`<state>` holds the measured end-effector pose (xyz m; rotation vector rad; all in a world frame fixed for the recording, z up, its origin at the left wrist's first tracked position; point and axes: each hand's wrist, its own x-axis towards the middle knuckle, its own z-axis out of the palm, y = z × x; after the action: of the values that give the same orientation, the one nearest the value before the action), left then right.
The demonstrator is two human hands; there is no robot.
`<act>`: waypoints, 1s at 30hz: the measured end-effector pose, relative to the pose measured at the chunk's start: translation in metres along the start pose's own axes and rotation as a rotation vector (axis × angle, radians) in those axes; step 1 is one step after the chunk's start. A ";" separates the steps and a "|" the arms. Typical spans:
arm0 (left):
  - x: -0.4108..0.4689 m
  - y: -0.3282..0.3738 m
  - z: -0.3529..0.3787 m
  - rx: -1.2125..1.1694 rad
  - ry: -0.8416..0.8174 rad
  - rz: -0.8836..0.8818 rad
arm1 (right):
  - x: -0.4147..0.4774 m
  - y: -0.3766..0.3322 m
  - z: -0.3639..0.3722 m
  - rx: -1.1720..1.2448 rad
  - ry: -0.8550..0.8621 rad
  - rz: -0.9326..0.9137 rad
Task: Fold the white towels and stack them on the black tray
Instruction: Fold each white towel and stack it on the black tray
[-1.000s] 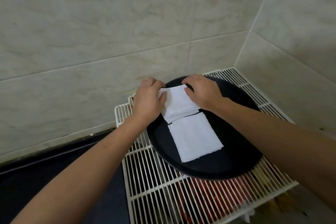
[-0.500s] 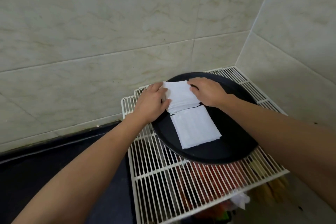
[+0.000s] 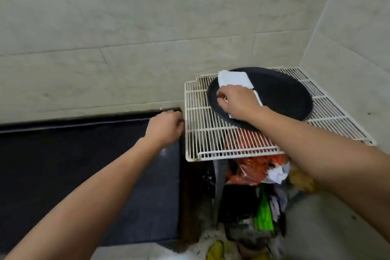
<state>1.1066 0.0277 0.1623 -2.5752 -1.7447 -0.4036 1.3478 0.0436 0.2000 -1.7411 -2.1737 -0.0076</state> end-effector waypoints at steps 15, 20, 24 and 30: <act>-0.370 -0.170 -0.072 0.241 -0.191 -0.661 | -0.079 -0.351 0.100 -0.003 -0.305 -0.658; -0.479 -0.236 -0.088 0.240 -0.222 -0.846 | -0.104 -0.481 0.140 -0.006 -0.367 -0.824; -0.563 -0.300 -0.106 0.230 -0.249 -0.945 | -0.124 -0.590 0.176 -0.001 -0.422 -0.891; -0.647 -0.382 -0.140 0.221 -0.278 -1.050 | -0.135 -0.711 0.211 0.000 -0.503 -0.945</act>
<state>0.5033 -0.4380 0.1065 -1.4188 -2.9075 0.1821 0.6430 -0.2097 0.1174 -0.5909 -3.1454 0.2093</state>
